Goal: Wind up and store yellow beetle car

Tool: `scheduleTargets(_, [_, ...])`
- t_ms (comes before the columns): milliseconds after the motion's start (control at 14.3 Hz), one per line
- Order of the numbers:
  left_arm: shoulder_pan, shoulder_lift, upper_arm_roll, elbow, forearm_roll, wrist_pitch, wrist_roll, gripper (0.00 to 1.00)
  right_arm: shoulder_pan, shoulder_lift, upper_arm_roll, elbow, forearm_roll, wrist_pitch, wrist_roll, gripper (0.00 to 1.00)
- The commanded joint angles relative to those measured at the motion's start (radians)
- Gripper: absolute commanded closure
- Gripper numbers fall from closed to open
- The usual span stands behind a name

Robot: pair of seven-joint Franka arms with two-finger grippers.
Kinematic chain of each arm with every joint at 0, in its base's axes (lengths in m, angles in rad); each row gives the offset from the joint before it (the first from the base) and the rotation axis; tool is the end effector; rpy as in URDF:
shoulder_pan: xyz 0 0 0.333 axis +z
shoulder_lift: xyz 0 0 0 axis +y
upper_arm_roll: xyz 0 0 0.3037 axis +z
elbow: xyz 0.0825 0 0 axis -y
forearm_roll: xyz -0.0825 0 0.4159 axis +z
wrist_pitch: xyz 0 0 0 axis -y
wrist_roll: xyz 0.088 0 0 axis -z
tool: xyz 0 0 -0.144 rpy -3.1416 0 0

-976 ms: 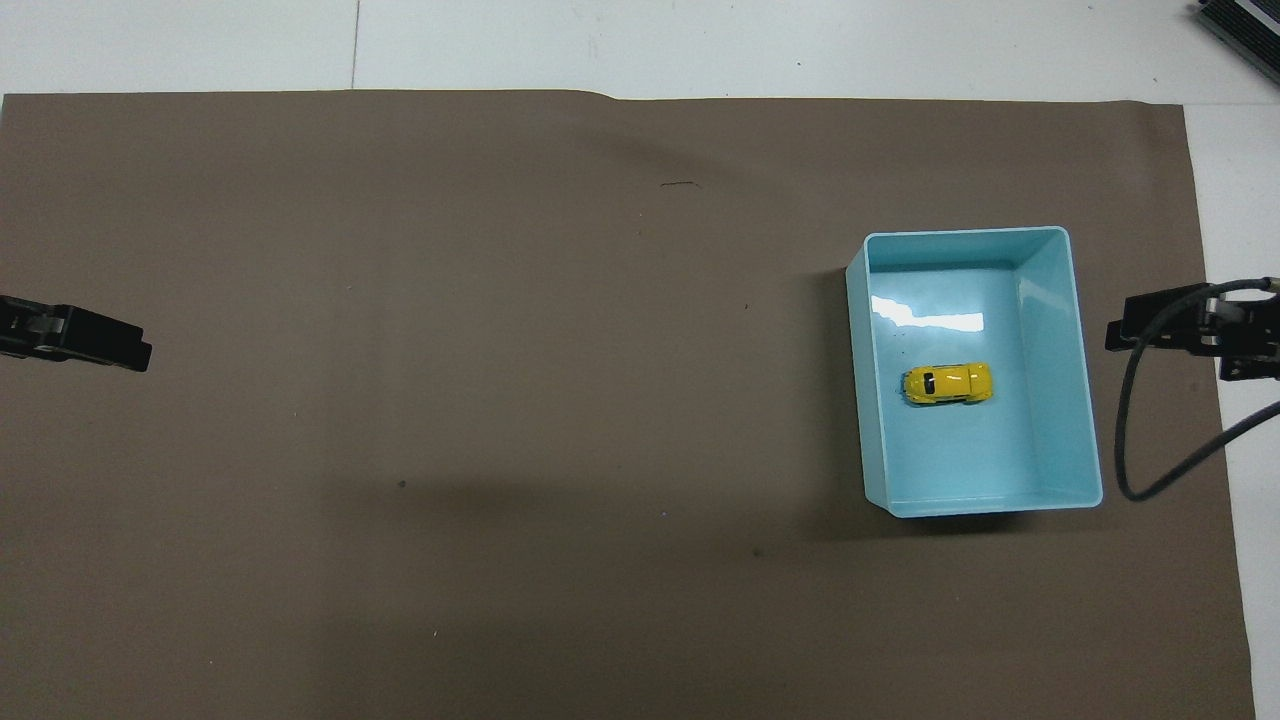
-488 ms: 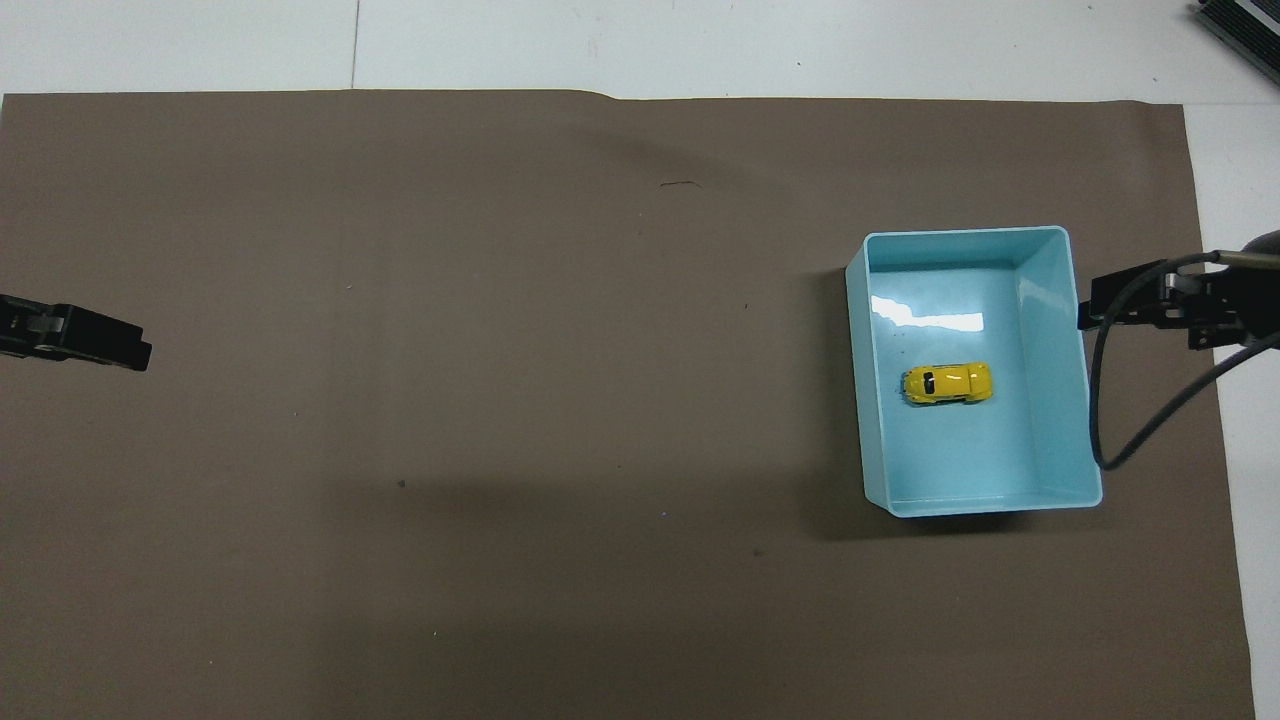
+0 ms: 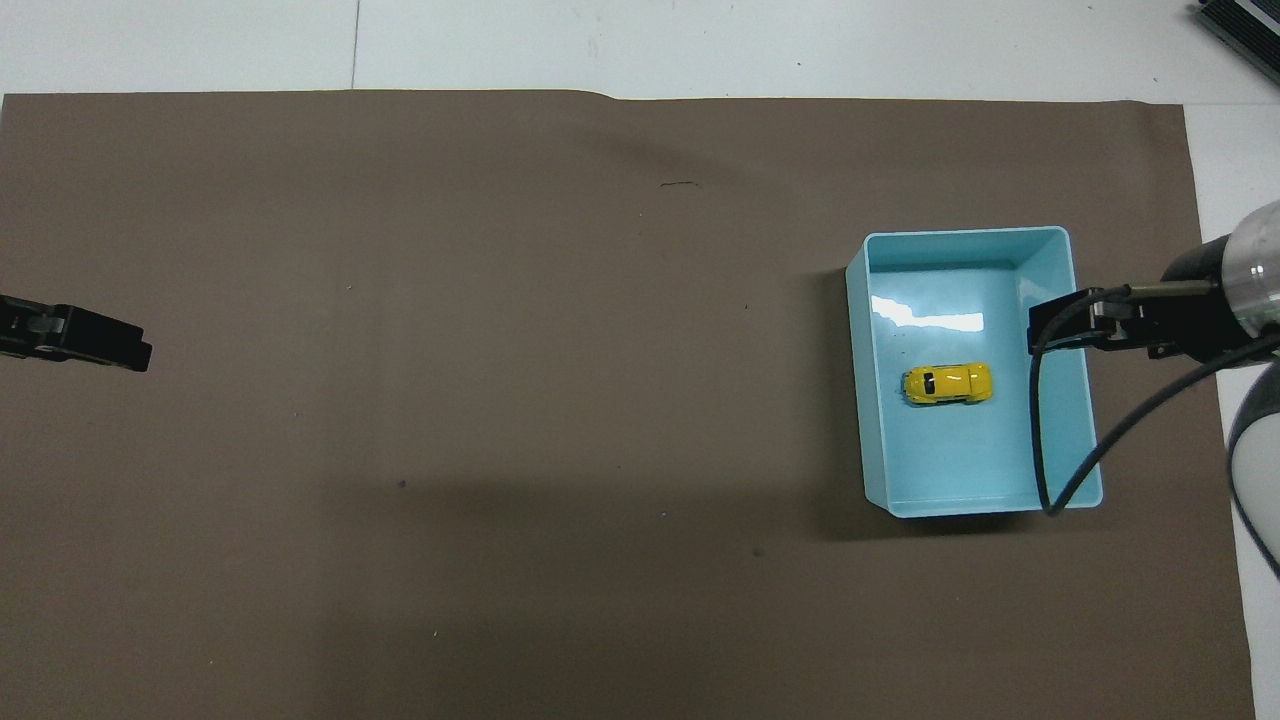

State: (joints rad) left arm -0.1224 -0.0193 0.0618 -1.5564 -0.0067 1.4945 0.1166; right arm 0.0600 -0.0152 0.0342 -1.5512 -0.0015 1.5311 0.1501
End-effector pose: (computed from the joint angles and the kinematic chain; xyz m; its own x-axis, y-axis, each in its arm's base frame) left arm 0.5702 -0.0353 0.5871 0.9834 -0.1768 -0.0414 -0.1764 -0.9842 0.0128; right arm 0.5754 0.0543 0.5904 0.9984 -0.0559 -0.0046 -0.0559 -0.9984 0.0027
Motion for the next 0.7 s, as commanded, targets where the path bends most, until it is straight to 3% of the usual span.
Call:
scheduleTargets(0, [-0.005, -0.016, 0.0, -0.013, 0.005, -0.013, -0.011, 0.0, -0.015, -0.025, -0.011, 0.01, 0.0, -0.038, -0.012, 0.0])
scheduleTargets(627, [-0.011, -0.016, 0.0, -0.013, 0.005, -0.013, -0.012, 0.0, -0.034, -0.029, 0.0, 0.01, 0.003, -0.046, -0.014, 0.0])
